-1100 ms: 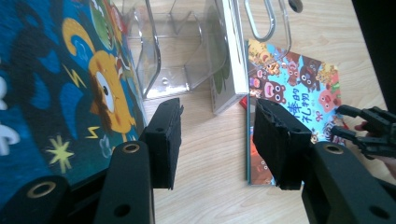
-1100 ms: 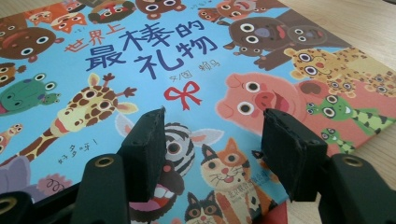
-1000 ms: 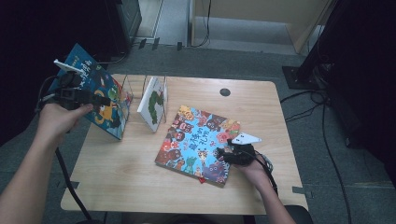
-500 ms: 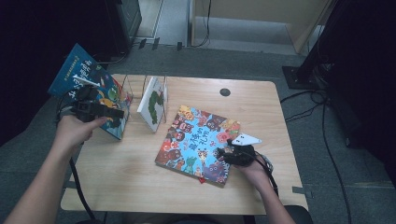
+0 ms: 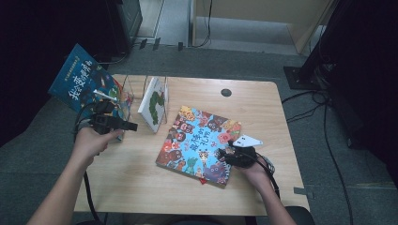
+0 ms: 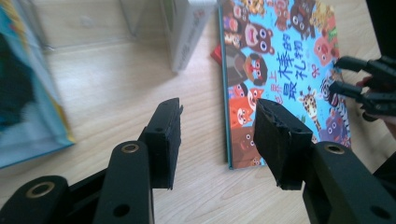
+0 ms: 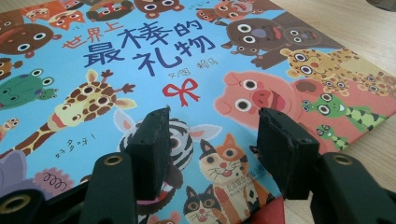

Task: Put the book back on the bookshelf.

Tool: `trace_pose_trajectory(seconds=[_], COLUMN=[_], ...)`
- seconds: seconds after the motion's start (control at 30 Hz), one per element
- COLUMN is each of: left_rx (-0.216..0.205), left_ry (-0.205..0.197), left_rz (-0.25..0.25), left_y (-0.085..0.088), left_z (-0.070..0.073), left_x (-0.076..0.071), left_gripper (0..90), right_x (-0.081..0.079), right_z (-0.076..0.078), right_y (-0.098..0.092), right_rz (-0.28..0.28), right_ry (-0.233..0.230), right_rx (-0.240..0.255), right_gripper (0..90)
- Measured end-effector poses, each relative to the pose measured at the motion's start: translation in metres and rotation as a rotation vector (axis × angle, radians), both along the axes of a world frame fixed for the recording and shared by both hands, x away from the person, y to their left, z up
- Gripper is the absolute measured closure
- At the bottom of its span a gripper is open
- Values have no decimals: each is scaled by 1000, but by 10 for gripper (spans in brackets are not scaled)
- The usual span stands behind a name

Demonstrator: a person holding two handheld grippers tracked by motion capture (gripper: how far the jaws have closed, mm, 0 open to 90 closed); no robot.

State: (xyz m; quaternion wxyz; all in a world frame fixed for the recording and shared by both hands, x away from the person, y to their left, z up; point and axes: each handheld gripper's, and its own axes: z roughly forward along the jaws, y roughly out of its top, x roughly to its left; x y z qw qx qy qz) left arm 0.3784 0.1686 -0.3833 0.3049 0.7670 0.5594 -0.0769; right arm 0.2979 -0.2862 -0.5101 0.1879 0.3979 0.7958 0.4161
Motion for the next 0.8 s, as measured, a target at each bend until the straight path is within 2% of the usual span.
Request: trace_pose_trajectory(seconds=[0.1, 0.27, 0.33, 0.4, 0.47, 0.6, 0.7, 0.8], left_rx=[5, -16, -33, -32, -34, -63, -74, -52], left_ry=[-9, -13, -5, -12, -23, -34, -21, -46], left_rz=[-28, -39, -69, -86, -94, -105, -101, -102], left_y=[-8, -18, -23, -28, -33, -39, -43, -47], left_z=[-9, -22, -28, -32, -36, -45, -52, -58], left_x=[-2, -3, -3, -3, -3, -2, 0, 1], left_gripper=[522, 521, 538, 548, 556, 566, 541, 537], right_x=[0, 0, 0, -1, -2, -5, -5, -5], right_z=[0, 0, 0, 1, 1, 1, 1, 1], right_y=[1, 0, -2, -3, -4, -5, -5, -4], right_rz=[4, -5, -10, -18, -19, -27, -55, -50], right_ry=[-1, 2, 16, 24, 20, 18, 24, 16], right_rx=[2, 13, 33, 42, 39, 28, 35, 26], right_gripper=[491, 523, 588, 629, 679, 760, 823, 879])
